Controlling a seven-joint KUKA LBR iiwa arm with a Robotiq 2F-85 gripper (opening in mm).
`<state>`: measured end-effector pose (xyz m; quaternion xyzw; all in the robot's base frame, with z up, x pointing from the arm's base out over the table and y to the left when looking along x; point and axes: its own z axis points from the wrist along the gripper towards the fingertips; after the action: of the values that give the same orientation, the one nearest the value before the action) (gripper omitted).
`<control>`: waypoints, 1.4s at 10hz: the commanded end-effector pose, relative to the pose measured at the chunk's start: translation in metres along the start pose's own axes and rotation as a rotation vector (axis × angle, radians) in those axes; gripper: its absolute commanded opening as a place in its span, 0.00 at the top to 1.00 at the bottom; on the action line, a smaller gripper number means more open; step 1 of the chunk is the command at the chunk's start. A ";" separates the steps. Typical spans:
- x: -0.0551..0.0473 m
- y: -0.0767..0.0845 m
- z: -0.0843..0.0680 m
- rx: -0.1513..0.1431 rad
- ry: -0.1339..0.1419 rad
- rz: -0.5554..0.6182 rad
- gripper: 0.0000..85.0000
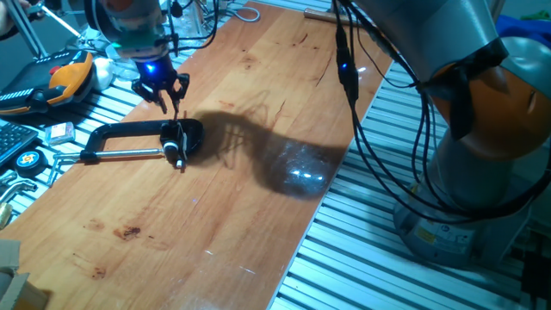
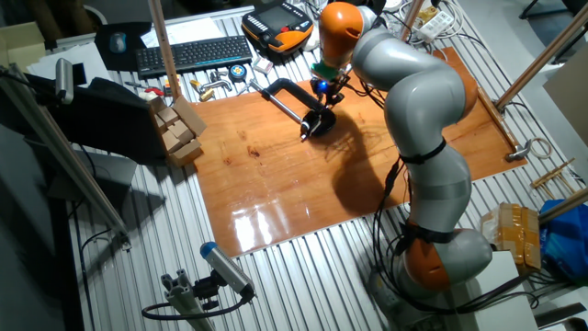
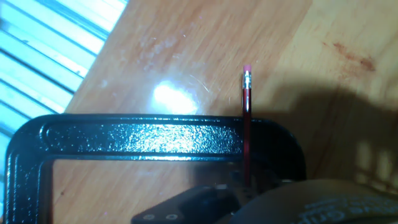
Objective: Insert the pencil into the pencil sharpener
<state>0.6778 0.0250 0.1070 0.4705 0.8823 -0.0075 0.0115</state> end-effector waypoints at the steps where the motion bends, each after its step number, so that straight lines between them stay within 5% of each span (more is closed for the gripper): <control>1: -0.001 -0.002 -0.001 -0.008 -0.009 -0.017 1.00; 5: -0.009 -0.013 -0.008 -0.019 -0.036 -0.119 1.00; 8: -0.014 -0.020 -0.007 -0.041 -0.026 -0.190 1.00; 12: -0.016 -0.022 -0.006 -0.099 -0.087 -0.265 1.00; 14: -0.016 -0.022 -0.006 -0.129 -0.087 -0.320 1.00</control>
<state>0.6684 -0.0001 0.1140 0.3213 0.9434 0.0267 0.0784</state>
